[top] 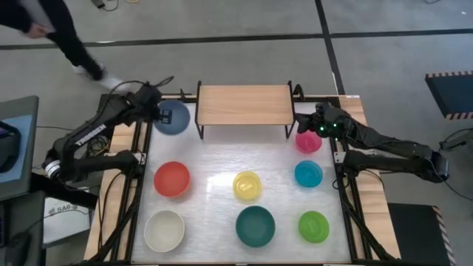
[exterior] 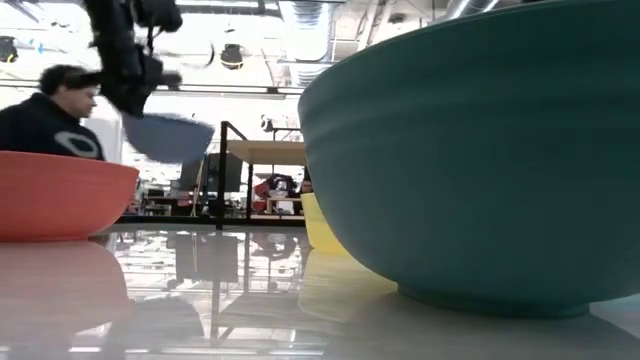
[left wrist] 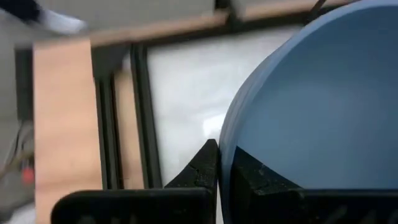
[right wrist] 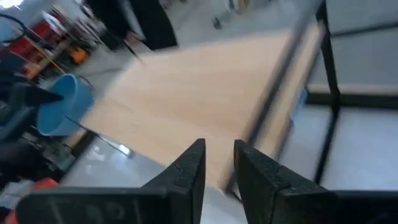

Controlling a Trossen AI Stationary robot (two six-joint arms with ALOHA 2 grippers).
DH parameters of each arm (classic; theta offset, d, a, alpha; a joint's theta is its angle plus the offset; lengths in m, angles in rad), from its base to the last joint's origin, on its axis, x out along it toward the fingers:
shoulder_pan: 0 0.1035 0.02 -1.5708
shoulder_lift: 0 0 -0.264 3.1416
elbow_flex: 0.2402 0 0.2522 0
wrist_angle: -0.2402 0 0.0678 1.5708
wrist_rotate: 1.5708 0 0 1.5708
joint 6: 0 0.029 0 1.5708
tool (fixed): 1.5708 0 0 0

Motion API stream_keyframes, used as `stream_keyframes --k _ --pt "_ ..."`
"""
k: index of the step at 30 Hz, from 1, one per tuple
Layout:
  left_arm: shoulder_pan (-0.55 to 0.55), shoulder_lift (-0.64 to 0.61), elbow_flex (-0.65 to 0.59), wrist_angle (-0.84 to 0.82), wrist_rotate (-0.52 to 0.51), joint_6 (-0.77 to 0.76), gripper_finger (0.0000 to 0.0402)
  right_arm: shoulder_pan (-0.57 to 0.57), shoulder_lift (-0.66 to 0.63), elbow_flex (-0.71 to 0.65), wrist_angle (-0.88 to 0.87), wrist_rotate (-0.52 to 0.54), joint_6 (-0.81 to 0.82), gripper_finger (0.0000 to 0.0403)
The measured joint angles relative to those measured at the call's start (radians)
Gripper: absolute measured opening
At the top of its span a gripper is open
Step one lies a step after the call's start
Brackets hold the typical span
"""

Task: Place and stack bowls onto a shelf
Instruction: Put the blue bowl on the shelf

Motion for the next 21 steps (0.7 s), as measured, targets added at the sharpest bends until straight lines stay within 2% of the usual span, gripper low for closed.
stream_keyframes --k 5,8,12,16,21 --pt "-0.05 0.047 0.196 0.024 -0.066 0.105 0.0 -0.005 0.05 0.047 -0.017 0.021 -0.009 0.0107" --pt "-0.056 0.099 0.296 0.081 -0.07 0.164 0.0 -0.003 0.068 0.066 -0.012 0.023 -0.009 0.0107" --pt "-0.063 0.2 0.376 0.19 -0.001 0.244 0.0 0.011 0.079 0.074 -0.017 0.025 0.007 0.0107" --pt "-0.072 0.328 0.437 0.218 0.089 0.267 0.0 0.029 0.077 0.074 -0.025 0.052 0.035 0.0107" --pt "-0.075 0.482 0.53 0.215 0.105 0.267 0.0 0.06 0.077 0.074 -0.033 0.088 0.064 0.0107"
